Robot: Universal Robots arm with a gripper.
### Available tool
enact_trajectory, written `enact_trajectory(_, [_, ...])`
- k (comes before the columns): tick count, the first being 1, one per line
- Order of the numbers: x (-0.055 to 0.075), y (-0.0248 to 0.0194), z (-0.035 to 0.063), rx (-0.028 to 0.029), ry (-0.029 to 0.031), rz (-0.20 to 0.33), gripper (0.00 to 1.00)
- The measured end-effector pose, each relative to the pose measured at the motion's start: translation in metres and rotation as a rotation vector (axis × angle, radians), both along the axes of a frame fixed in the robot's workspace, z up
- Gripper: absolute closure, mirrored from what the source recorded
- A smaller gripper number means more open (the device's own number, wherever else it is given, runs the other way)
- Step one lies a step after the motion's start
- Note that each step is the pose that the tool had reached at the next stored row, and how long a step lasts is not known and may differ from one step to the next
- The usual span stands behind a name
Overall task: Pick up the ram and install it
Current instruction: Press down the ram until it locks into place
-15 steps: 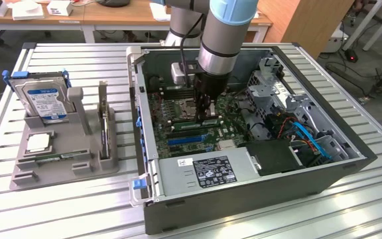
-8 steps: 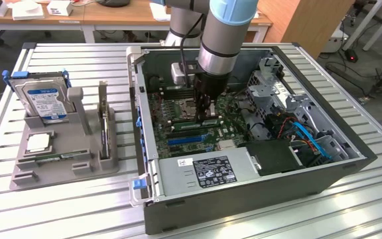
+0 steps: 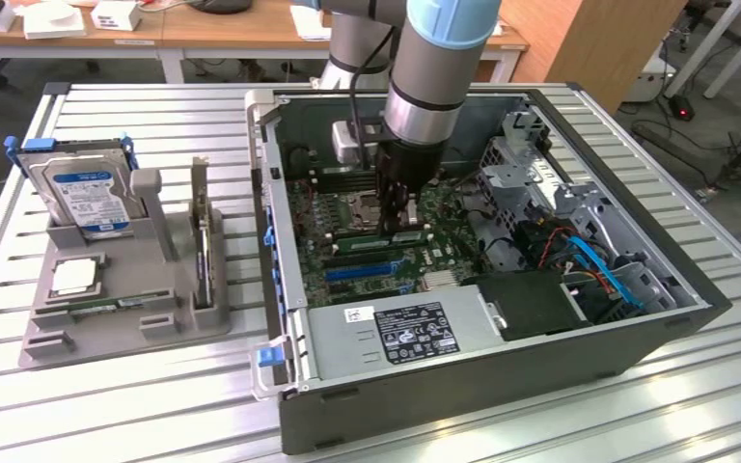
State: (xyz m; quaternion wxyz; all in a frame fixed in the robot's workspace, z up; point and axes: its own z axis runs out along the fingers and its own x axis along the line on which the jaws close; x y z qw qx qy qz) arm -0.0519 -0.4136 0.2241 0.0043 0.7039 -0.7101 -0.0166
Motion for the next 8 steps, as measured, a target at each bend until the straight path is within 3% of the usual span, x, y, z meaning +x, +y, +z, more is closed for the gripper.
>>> enact_trajectory(8, [0.0, -0.0002, 0.0142, -0.0016, 0.0007, 0.0, 0.91])
